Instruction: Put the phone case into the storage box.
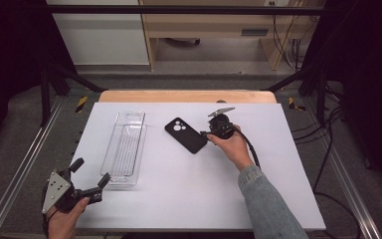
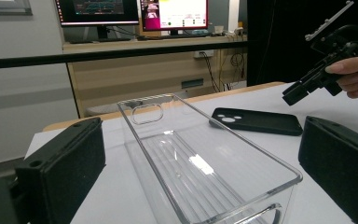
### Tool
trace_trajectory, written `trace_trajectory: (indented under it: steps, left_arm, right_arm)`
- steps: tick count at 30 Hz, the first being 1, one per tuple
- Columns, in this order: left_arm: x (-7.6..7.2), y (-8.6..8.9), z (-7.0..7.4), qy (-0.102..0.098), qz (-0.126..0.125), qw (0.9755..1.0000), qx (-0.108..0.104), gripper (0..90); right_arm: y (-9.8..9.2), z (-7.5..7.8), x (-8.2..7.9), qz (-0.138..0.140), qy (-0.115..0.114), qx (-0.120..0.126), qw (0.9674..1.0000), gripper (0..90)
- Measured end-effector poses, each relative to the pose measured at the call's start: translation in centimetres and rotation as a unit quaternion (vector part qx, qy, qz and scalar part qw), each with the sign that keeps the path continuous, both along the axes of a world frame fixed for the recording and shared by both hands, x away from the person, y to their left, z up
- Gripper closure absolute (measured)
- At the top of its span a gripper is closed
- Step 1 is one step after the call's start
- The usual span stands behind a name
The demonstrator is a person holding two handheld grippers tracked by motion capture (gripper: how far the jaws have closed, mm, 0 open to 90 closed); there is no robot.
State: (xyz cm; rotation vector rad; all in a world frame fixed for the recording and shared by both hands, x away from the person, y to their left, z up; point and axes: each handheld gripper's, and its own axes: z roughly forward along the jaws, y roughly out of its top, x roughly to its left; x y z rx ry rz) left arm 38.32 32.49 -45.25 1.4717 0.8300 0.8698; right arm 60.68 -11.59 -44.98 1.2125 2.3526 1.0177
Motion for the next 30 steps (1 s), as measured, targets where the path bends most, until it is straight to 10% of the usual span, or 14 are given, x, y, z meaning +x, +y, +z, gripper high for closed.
trace_trajectory:
  steps: [30]
  left_arm:
    - [0.0,-0.1,0.0,0.000,-0.005,1.0000,0.004,0.3]
  right_arm:
    - [0.8,-2.0,0.5,0.012,0.017,-0.005,0.9998,72.9]
